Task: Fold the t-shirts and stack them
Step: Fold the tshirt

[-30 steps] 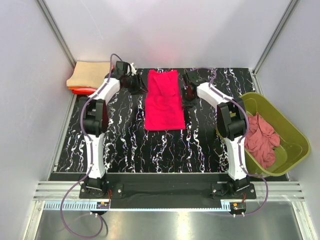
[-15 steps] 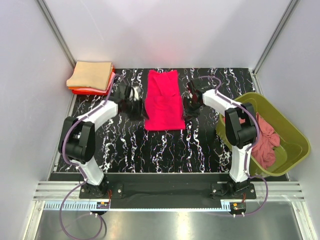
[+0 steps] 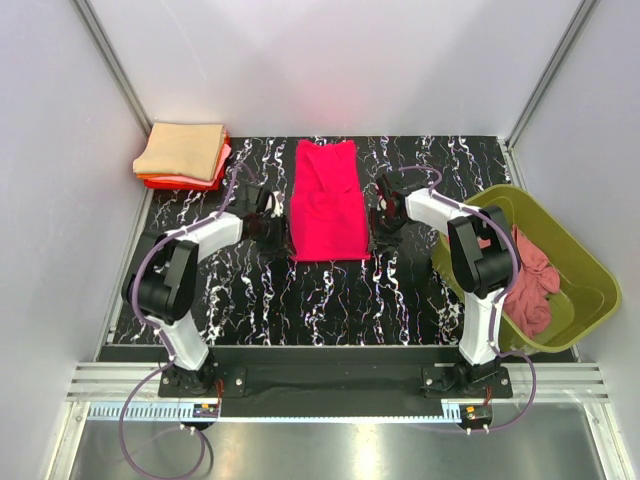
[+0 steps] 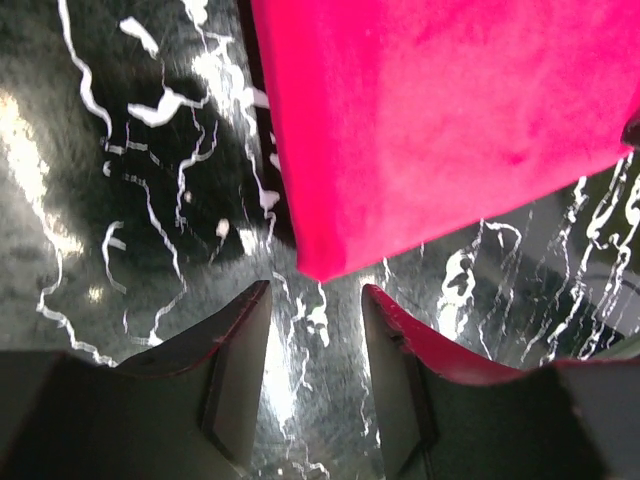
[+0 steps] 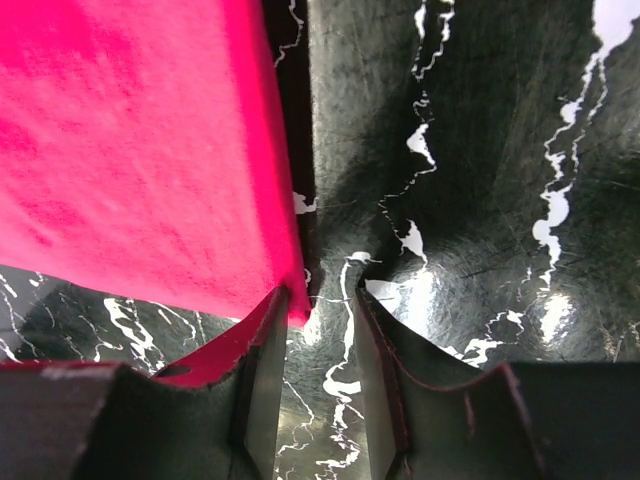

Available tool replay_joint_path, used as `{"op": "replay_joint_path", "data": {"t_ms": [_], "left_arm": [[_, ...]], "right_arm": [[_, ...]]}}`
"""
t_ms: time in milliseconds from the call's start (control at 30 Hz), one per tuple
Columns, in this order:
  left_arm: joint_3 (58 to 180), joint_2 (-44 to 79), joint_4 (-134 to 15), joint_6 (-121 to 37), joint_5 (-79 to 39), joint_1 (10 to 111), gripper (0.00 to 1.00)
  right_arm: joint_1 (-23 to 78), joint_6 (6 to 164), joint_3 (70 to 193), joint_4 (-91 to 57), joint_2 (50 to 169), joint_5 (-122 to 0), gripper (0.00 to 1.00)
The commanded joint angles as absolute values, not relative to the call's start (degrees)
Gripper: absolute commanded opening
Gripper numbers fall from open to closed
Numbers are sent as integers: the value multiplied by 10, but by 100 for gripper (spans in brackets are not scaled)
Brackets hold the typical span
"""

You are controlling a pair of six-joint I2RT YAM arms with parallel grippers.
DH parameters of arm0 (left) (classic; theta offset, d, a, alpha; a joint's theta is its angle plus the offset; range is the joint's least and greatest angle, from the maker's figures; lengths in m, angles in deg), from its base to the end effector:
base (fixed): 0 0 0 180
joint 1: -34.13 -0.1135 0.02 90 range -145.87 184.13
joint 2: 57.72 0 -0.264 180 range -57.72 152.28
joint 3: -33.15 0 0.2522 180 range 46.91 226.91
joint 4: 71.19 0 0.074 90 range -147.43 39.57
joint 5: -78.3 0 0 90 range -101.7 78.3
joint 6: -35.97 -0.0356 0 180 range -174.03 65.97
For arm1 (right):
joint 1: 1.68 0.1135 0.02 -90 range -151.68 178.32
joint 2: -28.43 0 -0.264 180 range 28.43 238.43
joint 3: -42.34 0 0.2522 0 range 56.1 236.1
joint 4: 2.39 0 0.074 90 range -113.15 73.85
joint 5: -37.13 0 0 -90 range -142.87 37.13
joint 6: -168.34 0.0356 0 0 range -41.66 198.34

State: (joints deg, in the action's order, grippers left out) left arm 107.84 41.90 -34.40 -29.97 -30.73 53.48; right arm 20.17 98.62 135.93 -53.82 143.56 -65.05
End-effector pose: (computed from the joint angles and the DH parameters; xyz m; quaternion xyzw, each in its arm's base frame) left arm 0.3206 -0.1249 0.1727 0.0011 0.9572 -0.2380 0.1646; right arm 0.3671 0.1553 0.1559 -0.0292 0.9831 0.1508 0.0997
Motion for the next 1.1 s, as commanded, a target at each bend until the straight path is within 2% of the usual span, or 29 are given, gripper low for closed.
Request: {"op": "replay_joint_path", "data": {"t_ms": [0,67,167,233,300,567,600,667,733,767,800,833,867,967,1067], "left_arm": [[1083,445,-381,-294,-307,535,45],[1090,455,-384,-295,-311,536,44],[1095,459,-383,-295,-316,535,17],[1091,449,-377,-286,-310,535,0],[1066,417,-376,-279,-296,536,0],[939,276,-377,-252,-275,552,0],[926,267,-378,-249,-276,557,1],[890,238,-377,-239,-270,564,15],[856,218,-376,-230,-259,573,23],[850,198,-373,-227,-241,575,27],[844,188,-369,-225,-235,575,39],[844,181,-365,-225,-230,576,40],[851,173,-357,-227,-217,575,42],[903,190,-351,-233,-202,566,48],[970,247,-363,-232,-244,527,49]], "right_arm": [[205,977,1350,-517,1405,-662,39],[205,978,1349,-511,1410,-668,39],[207,978,1342,-506,1412,-679,35],[207,978,1330,-503,1401,-678,13],[210,979,1306,-498,1381,-669,0],[245,1002,1180,-459,1280,-660,0],[254,1007,1168,-457,1275,-654,0],[273,1020,1140,-453,1253,-646,0],[282,1036,1125,-454,1228,-634,1],[284,1041,1117,-454,1220,-634,5],[285,1046,1117,-456,1206,-637,9],[286,1054,1119,-457,1201,-638,15],[286,1056,1130,-457,1197,-636,28],[285,1047,1173,-457,1204,-623,35],[278,1011,1247,-465,1255,-625,38]]}}
